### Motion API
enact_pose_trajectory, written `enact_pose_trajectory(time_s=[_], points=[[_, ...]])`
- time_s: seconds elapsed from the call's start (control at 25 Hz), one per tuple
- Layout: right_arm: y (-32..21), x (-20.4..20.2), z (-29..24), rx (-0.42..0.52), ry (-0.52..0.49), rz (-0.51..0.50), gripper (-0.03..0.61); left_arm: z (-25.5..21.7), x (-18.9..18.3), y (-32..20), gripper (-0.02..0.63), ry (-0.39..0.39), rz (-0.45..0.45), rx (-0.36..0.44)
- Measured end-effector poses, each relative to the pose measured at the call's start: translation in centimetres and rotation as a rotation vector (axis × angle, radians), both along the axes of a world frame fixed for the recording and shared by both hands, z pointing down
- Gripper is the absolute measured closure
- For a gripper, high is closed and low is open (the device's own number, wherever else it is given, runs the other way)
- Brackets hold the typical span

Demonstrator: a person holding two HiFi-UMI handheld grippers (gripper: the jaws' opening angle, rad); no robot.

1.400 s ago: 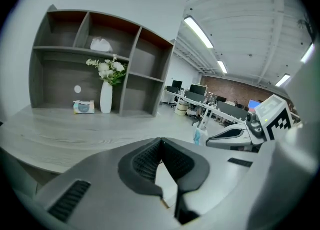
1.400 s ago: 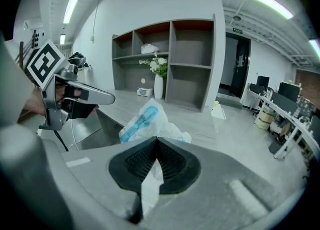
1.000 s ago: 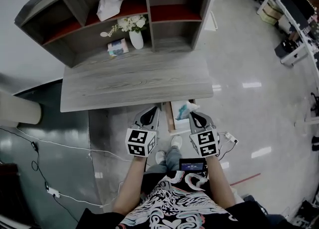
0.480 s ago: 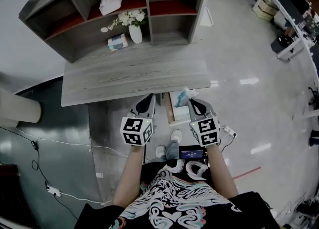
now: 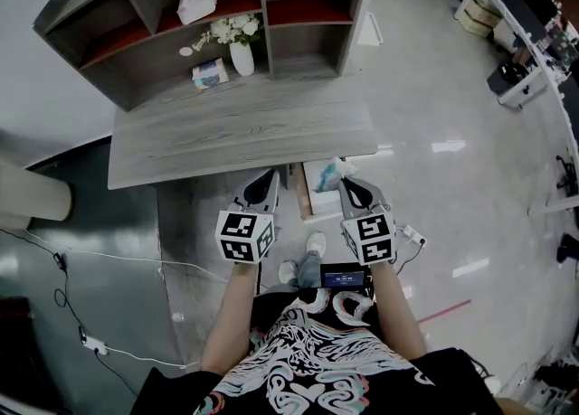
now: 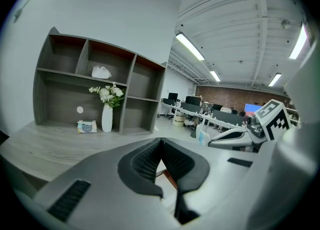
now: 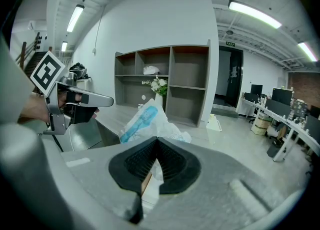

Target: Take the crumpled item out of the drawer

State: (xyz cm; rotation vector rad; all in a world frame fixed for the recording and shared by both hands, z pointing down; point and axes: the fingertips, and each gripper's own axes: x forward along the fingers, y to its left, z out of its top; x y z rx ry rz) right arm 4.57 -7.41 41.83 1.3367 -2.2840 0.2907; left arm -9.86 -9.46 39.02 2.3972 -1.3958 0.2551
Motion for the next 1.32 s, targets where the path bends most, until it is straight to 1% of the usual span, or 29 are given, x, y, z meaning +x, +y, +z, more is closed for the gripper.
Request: enact_pose_trajectory(time_s=[0.32, 1.04, 1.32], points=[[0.5, 0.0, 0.3, -0.010, -0.004, -0.007, 0.572, 0.2, -0.3, 0.4, 0.615, -0.006, -0.013, -0.004], [1.0, 0.6, 1.4, -0.036, -0.011, -0.006, 0.572, 1.2, 0.5, 0.4, 0.615, -0.018, -0.006, -0.022], [0.5, 0.3, 2.1, -0.038, -0.001, -0.009, 0.572, 1.6, -0.2, 0.0, 0.615, -0.019, -0.015, -0.031]])
